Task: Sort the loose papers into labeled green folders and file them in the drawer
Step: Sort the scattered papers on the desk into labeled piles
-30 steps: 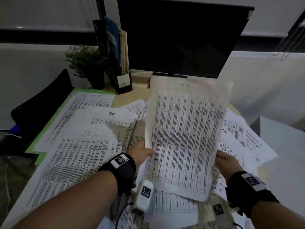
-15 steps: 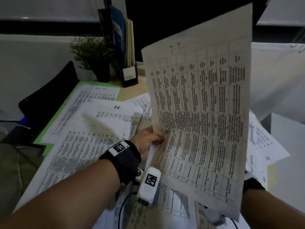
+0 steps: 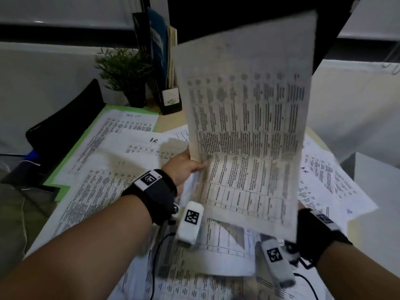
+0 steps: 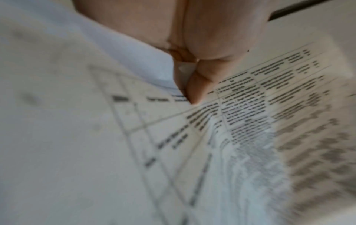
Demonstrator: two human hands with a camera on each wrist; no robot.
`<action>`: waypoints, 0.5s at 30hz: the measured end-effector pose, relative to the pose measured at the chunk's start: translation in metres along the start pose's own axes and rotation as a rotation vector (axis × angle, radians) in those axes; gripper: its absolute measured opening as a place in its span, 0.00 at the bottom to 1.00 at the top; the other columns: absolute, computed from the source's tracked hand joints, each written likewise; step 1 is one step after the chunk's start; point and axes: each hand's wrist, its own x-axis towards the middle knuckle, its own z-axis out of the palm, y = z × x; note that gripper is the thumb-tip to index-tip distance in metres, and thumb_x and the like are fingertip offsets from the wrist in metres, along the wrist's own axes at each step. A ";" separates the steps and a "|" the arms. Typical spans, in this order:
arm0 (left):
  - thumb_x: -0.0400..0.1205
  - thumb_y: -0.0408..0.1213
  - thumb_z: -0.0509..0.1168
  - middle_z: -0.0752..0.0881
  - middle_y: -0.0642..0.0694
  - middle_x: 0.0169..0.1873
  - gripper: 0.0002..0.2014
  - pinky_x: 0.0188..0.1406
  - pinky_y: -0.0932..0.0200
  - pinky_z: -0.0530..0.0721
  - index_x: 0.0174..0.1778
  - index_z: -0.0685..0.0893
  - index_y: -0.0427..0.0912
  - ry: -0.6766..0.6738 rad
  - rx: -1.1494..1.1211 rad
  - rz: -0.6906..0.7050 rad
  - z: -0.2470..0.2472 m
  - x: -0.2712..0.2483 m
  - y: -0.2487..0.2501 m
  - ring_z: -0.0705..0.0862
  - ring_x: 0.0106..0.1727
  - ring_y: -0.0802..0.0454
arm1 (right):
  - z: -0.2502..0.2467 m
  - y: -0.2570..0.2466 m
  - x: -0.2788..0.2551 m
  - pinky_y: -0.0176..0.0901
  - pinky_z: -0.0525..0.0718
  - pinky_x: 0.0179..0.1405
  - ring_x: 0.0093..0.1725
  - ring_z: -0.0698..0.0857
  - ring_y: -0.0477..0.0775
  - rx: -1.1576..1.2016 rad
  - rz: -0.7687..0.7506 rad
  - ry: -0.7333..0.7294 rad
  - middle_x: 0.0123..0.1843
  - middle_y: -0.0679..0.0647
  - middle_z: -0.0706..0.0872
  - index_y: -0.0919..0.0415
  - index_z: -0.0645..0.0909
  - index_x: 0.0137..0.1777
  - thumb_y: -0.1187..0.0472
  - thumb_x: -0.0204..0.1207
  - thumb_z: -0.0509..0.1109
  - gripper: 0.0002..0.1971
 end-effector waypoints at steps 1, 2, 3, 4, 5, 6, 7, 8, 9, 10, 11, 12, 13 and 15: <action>0.81 0.22 0.61 0.85 0.39 0.60 0.19 0.69 0.48 0.77 0.68 0.78 0.35 0.044 0.102 0.009 -0.005 0.002 -0.002 0.82 0.64 0.41 | -0.001 0.001 0.006 0.38 0.83 0.20 0.25 0.85 0.56 -0.021 -0.005 0.083 0.28 0.57 0.86 0.66 0.80 0.40 0.70 0.80 0.63 0.09; 0.80 0.22 0.62 0.84 0.39 0.61 0.19 0.68 0.51 0.77 0.67 0.78 0.34 0.088 0.170 0.003 -0.010 0.004 -0.005 0.81 0.64 0.42 | -0.001 0.000 0.012 0.37 0.82 0.21 0.24 0.85 0.53 -0.063 -0.025 0.166 0.25 0.52 0.86 0.67 0.82 0.42 0.71 0.78 0.67 0.05; 0.80 0.22 0.61 0.84 0.39 0.61 0.18 0.64 0.53 0.78 0.67 0.79 0.34 0.125 0.225 -0.011 -0.015 0.004 -0.009 0.81 0.63 0.42 | 0.000 0.001 0.017 0.36 0.82 0.25 0.27 0.86 0.52 -0.136 -0.075 0.213 0.27 0.50 0.87 0.67 0.84 0.46 0.71 0.75 0.71 0.02; 0.80 0.22 0.61 0.84 0.39 0.59 0.18 0.59 0.57 0.77 0.66 0.79 0.34 0.165 0.284 -0.025 -0.021 0.003 -0.012 0.81 0.61 0.43 | 0.000 0.004 0.023 0.37 0.82 0.31 0.31 0.87 0.53 -0.191 -0.094 0.250 0.30 0.50 0.88 0.66 0.85 0.50 0.70 0.73 0.73 0.06; 0.80 0.22 0.60 0.84 0.40 0.58 0.18 0.56 0.59 0.75 0.66 0.78 0.35 0.196 0.326 -0.045 -0.026 0.002 -0.014 0.81 0.59 0.44 | 0.001 0.007 0.029 0.39 0.81 0.36 0.34 0.87 0.54 -0.218 -0.085 0.261 0.34 0.52 0.88 0.65 0.85 0.52 0.69 0.73 0.74 0.08; 0.80 0.21 0.60 0.83 0.41 0.58 0.20 0.56 0.59 0.75 0.68 0.77 0.37 0.209 0.359 -0.062 -0.032 -0.001 -0.016 0.80 0.58 0.44 | 0.002 0.008 0.031 0.41 0.81 0.40 0.36 0.86 0.55 -0.238 -0.075 0.262 0.37 0.55 0.88 0.65 0.84 0.52 0.68 0.74 0.73 0.08; 0.80 0.21 0.59 0.83 0.42 0.58 0.21 0.57 0.58 0.76 0.69 0.76 0.38 0.220 0.392 -0.082 -0.040 -0.003 -0.018 0.80 0.58 0.44 | 0.003 0.010 0.035 0.41 0.79 0.41 0.36 0.84 0.55 -0.272 -0.067 0.265 0.41 0.57 0.87 0.64 0.83 0.52 0.68 0.75 0.72 0.07; 0.79 0.21 0.59 0.83 0.42 0.58 0.22 0.59 0.55 0.78 0.69 0.75 0.39 0.236 0.434 -0.102 -0.048 -0.005 -0.019 0.80 0.58 0.43 | 0.005 0.009 0.037 0.41 0.77 0.42 0.36 0.82 0.54 -0.291 -0.065 0.272 0.44 0.58 0.85 0.64 0.81 0.52 0.68 0.76 0.71 0.07; 0.78 0.22 0.59 0.83 0.41 0.58 0.23 0.61 0.51 0.80 0.69 0.75 0.38 0.260 0.476 -0.125 -0.058 -0.007 -0.021 0.81 0.58 0.42 | 0.007 0.008 0.039 0.41 0.77 0.42 0.35 0.81 0.54 -0.313 -0.056 0.281 0.46 0.59 0.85 0.64 0.81 0.53 0.67 0.76 0.71 0.07; 0.77 0.23 0.59 0.83 0.40 0.58 0.23 0.62 0.49 0.81 0.69 0.74 0.38 0.285 0.515 -0.158 -0.068 -0.010 -0.022 0.82 0.58 0.40 | 0.009 0.007 0.042 0.42 0.78 0.43 0.36 0.82 0.55 -0.335 -0.045 0.285 0.48 0.61 0.85 0.66 0.81 0.54 0.67 0.76 0.71 0.08; 0.77 0.24 0.59 0.83 0.39 0.58 0.22 0.61 0.49 0.81 0.68 0.74 0.37 0.311 0.554 -0.189 -0.079 -0.013 -0.023 0.82 0.57 0.40 | 0.011 0.009 0.046 0.44 0.80 0.45 0.39 0.82 0.57 -0.357 -0.028 0.288 0.51 0.63 0.86 0.67 0.81 0.57 0.66 0.76 0.71 0.11; 0.77 0.24 0.60 0.83 0.38 0.58 0.22 0.59 0.52 0.80 0.68 0.75 0.36 0.347 0.603 -0.228 -0.089 -0.017 -0.023 0.81 0.56 0.41 | 0.013 0.012 0.050 0.46 0.81 0.48 0.42 0.82 0.58 -0.376 -0.006 0.288 0.54 0.65 0.86 0.68 0.81 0.59 0.65 0.76 0.71 0.13; 0.78 0.25 0.60 0.82 0.37 0.60 0.21 0.56 0.54 0.78 0.68 0.74 0.35 0.383 0.661 -0.266 -0.099 -0.022 -0.023 0.80 0.56 0.41 | 0.014 0.015 0.054 0.46 0.81 0.49 0.44 0.82 0.59 -0.392 0.007 0.281 0.56 0.65 0.86 0.68 0.81 0.61 0.65 0.76 0.72 0.15; 0.80 0.25 0.59 0.79 0.34 0.66 0.23 0.56 0.54 0.75 0.73 0.71 0.35 0.419 0.765 -0.343 -0.117 -0.031 -0.026 0.78 0.59 0.39 | 0.015 0.017 0.056 0.46 0.81 0.50 0.44 0.82 0.59 -0.419 0.015 0.279 0.56 0.65 0.86 0.67 0.81 0.62 0.64 0.76 0.72 0.16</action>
